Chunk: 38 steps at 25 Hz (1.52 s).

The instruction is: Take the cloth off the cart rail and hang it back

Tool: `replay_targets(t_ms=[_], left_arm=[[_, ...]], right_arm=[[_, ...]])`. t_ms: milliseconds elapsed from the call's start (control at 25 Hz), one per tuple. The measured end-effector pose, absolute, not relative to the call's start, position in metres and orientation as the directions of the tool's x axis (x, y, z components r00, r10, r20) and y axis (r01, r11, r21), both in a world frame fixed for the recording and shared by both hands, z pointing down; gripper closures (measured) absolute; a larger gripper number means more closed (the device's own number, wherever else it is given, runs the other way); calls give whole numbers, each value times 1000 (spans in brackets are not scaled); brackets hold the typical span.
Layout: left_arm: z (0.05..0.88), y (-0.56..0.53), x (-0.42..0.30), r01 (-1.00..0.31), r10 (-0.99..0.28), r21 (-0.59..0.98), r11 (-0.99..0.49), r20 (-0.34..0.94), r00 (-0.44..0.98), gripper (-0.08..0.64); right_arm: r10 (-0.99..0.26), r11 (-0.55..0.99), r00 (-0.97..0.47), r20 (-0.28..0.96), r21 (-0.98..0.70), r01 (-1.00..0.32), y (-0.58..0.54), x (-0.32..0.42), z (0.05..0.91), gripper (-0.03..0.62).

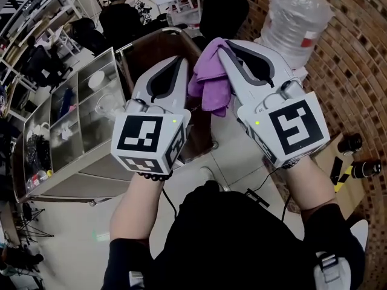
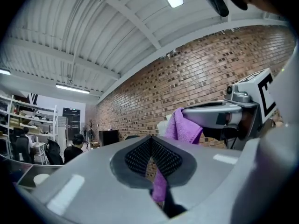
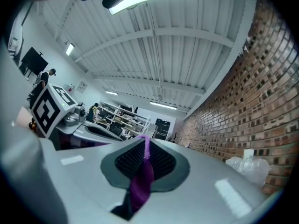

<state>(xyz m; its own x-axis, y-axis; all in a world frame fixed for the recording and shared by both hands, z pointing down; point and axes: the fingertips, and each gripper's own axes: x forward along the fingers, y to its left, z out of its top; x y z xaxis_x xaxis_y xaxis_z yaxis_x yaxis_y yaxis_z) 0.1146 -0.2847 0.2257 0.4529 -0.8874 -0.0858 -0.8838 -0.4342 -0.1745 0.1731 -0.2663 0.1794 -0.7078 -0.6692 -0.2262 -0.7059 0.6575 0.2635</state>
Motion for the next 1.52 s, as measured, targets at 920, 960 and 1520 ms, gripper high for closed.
replay_targets(t_ms=[920, 960, 1520], left_arm=[[221, -435, 33, -951, -953, -146, -271, -94, 286, 563], [223, -439, 31, -953, -956, -147, -266, -88, 281, 563], [264, -504, 10, -976, -983, -113, -184, -8, 186, 563]], right_arm=[[-505, 832, -849, -156, 173, -527, -463, 79, 187, 565], [-500, 839, -854, -144, 165, -519, -470, 74, 192, 565], [-400, 915, -917, 1, 56, -399, -577, 28, 249, 565]])
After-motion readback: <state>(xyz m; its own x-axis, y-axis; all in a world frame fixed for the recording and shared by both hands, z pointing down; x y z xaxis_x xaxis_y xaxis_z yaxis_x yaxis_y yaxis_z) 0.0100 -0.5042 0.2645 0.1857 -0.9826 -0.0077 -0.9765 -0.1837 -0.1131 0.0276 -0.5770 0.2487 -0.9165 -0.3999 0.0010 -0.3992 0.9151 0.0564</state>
